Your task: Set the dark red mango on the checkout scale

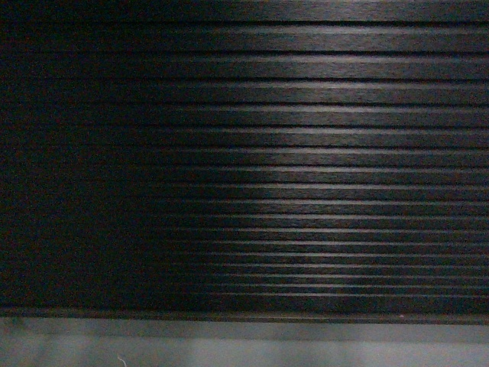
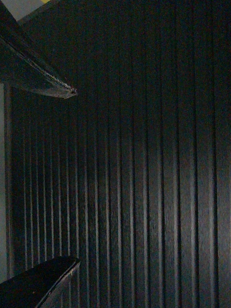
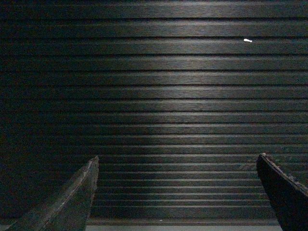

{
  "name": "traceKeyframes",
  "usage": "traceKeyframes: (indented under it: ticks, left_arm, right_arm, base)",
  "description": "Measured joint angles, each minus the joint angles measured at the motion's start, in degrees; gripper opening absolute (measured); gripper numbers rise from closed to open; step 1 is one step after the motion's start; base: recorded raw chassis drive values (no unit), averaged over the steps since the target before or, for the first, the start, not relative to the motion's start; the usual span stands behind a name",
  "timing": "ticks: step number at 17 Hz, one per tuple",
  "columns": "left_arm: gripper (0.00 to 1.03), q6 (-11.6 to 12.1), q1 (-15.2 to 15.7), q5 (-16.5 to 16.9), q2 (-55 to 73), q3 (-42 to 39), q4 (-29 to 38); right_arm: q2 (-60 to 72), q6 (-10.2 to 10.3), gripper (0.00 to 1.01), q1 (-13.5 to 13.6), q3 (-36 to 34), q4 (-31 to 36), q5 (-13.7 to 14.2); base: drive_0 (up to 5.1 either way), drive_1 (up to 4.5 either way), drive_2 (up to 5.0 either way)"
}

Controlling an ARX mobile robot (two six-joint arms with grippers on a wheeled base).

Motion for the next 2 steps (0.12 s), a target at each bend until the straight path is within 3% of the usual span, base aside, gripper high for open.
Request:
traceKeyframes:
  ticks: [2]
  left_arm:
    - [0.98,0.00,0.00,0.00,0.00,0.00,0.00]
  right_arm:
    - [0.00,0.00,0.98,0.00,0.00,0.00,0.00]
  base:
    - [0.0,0.00,0.0]
